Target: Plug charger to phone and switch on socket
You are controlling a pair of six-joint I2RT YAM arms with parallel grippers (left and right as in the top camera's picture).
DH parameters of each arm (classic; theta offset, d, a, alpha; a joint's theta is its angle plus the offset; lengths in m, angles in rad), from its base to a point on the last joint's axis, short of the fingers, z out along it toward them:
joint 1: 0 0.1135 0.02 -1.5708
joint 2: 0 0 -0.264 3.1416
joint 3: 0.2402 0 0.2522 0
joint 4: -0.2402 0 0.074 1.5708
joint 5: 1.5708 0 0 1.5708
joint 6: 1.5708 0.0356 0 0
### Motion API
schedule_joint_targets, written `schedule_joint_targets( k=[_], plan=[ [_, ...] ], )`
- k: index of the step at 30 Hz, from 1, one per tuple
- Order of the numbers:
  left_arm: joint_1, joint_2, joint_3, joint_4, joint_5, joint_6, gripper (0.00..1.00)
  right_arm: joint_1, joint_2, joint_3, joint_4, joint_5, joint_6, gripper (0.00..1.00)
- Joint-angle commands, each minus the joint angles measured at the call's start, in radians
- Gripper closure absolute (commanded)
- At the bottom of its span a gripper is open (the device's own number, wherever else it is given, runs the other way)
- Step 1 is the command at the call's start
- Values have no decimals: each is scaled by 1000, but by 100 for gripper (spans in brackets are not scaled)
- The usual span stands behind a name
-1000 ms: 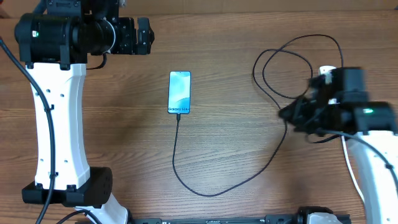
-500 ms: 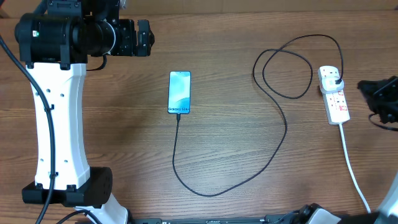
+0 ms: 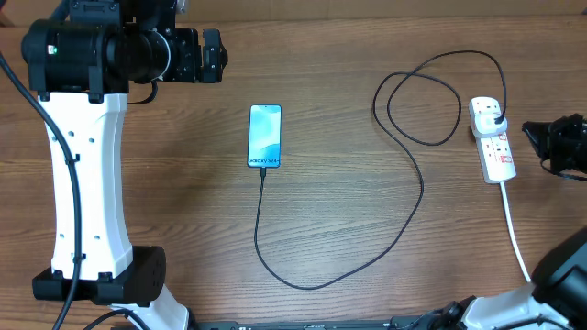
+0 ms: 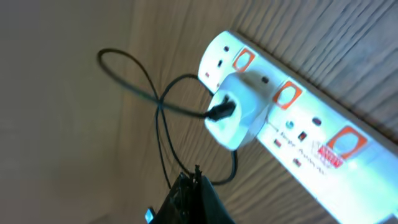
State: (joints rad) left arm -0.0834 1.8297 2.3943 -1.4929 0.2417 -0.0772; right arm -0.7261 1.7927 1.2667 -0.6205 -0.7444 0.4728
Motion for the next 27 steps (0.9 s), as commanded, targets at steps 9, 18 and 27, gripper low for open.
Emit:
schedule_joint_targets(
  k=[9,18,27],
  plan=[
    [-2,1,-2,1,-6,-2,0,-4,142,-4,119,-9,108,96],
    [-2,1,-2,1,-6,-2,0,-4,246,-4,171,-9,107,96],
    [-2,1,-2,1,-6,-2,1,-2,289,-4,208,-10,103,96]
  ],
)
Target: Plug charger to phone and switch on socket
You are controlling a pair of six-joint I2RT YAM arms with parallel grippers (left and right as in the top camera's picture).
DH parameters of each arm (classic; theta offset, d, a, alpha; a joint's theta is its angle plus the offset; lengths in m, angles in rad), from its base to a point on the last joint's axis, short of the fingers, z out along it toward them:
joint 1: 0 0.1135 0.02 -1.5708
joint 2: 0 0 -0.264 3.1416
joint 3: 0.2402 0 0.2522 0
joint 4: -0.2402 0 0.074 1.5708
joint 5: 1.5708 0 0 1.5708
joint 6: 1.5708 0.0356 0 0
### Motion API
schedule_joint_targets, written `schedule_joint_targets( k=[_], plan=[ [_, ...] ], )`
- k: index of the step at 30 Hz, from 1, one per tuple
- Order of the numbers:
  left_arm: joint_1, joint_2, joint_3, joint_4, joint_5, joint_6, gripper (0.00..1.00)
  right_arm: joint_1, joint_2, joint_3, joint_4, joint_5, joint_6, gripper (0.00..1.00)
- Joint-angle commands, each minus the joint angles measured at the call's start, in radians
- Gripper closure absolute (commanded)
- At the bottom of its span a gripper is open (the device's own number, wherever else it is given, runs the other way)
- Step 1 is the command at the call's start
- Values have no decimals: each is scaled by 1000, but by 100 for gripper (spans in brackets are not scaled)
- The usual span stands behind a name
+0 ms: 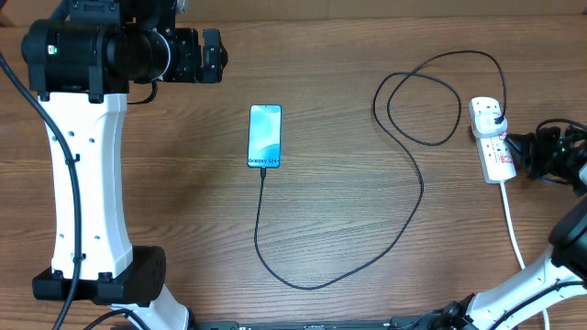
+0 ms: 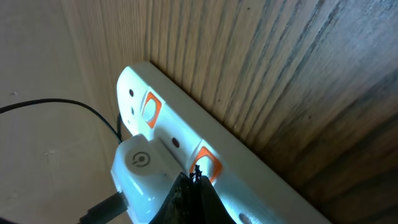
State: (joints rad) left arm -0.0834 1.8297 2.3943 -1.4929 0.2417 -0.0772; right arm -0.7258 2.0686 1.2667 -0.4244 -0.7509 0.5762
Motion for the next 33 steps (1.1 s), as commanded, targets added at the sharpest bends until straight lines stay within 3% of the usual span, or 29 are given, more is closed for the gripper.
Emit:
schedule_joint_targets(
  k=[1,33],
  plan=[
    [-2,1,-2,1,-6,-2,0,-2,13,-4,16,-3,0,96],
    [-2,1,-2,1,-6,-2,0,60,20,-4,25,19,-8,96]
  ],
)
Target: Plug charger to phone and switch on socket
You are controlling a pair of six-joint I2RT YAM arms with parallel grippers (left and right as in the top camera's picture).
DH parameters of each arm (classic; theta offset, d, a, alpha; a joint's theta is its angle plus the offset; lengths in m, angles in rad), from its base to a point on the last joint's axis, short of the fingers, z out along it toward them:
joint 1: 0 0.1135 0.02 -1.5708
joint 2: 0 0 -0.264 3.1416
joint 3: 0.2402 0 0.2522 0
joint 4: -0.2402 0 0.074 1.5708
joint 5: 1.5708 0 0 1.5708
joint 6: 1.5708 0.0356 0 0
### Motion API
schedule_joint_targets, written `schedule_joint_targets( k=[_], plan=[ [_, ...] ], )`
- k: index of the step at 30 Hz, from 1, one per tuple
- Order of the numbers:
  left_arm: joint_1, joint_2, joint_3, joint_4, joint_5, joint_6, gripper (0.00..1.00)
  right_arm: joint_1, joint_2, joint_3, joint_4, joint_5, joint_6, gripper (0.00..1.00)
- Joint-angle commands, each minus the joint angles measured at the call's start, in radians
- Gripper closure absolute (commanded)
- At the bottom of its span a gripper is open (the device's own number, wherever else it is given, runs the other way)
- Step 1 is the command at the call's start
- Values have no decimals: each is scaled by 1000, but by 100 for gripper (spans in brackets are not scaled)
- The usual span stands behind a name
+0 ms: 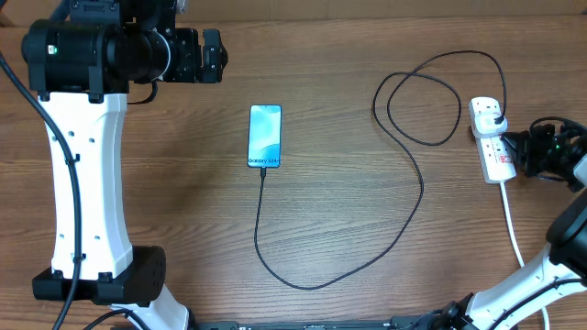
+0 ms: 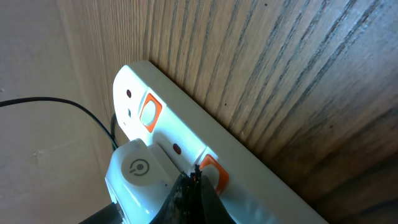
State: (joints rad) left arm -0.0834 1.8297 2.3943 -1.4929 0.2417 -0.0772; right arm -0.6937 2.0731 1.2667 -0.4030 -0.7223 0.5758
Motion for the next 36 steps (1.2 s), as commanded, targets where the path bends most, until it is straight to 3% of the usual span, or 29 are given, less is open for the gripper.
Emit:
schedule_joint_targets(
  k=[1,17,36],
  plan=[
    [-2,1,-2,1,-6,-2,0,29,15,-4,1,-8,-7,96],
    [-2,1,-2,1,-6,-2,1,34,16,-5,-44,33,-7,96],
    [-2,1,-2,1,-6,-2,0,33,16,-5,31,27,99,96]
  ],
)
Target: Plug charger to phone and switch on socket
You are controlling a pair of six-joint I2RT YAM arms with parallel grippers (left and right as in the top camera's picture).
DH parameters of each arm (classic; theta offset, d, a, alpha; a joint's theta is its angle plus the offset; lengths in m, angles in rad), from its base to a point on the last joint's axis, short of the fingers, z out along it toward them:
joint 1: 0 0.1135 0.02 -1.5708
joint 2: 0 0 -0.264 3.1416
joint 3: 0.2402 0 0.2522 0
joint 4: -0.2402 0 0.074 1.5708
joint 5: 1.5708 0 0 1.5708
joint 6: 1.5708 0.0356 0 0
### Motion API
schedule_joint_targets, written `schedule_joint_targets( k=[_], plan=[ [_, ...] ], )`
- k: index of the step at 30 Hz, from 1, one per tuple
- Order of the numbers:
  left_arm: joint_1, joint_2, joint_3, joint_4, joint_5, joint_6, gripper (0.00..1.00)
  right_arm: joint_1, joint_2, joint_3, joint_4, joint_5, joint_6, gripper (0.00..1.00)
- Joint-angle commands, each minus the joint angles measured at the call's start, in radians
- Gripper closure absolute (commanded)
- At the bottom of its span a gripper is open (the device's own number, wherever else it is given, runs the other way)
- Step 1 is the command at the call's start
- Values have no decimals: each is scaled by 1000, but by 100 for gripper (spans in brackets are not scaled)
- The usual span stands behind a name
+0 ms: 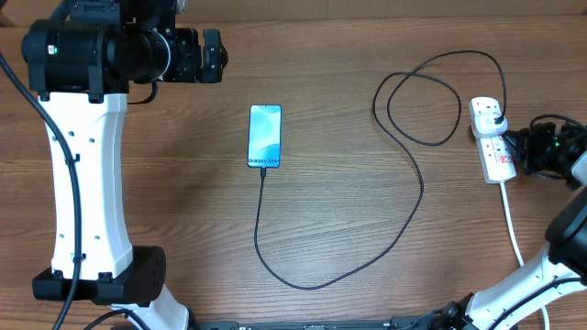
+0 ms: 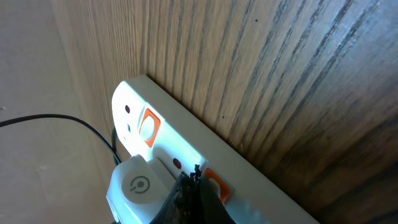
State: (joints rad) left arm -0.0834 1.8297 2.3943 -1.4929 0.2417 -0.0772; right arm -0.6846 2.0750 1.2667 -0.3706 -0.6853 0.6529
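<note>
The phone (image 1: 264, 136) lies face up mid-table with the black charger cable (image 1: 404, 220) plugged into its lower end. The cable loops across the table to the white charger plug (image 1: 492, 114) seated in the white socket strip (image 1: 492, 147) at the right. My right gripper (image 1: 519, 151) is shut, its fingertips (image 2: 196, 177) pressed together against the strip beside an orange switch (image 2: 213, 179), next to the charger plug (image 2: 137, 186). Another orange switch (image 2: 148, 126) sits farther up the strip (image 2: 186, 143). My left gripper (image 1: 213, 55) is raised at the upper left, away from everything.
The strip's white mains lead (image 1: 515, 234) runs down toward the front right edge. The left arm's white column (image 1: 87, 183) stands along the left side. A beige wall or surface (image 2: 56, 74) borders the table beyond the strip.
My right gripper's tip has edged slightly along the strip, now covering more of the orange switch beside the charger plug. Phone, cable and left arm are unchanged.
The phone was plugged in throughout. My right gripper first hovered off the strip's right side, above the plug. It then came down to the strip with its shut tip at the orange switch by the plug, and has stayed pressed there since.
</note>
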Motion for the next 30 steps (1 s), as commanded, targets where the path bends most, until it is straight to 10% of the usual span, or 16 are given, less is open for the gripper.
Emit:
schedule_joint_targets(
  k=[1,30],
  plan=[
    [-2,1,-2,1,-6,-2,0,24,14,-5,-5,-8,29,96],
    [-2,1,-2,1,-6,-2,0,98,14,-43,-92,71,24,96]
  ],
)
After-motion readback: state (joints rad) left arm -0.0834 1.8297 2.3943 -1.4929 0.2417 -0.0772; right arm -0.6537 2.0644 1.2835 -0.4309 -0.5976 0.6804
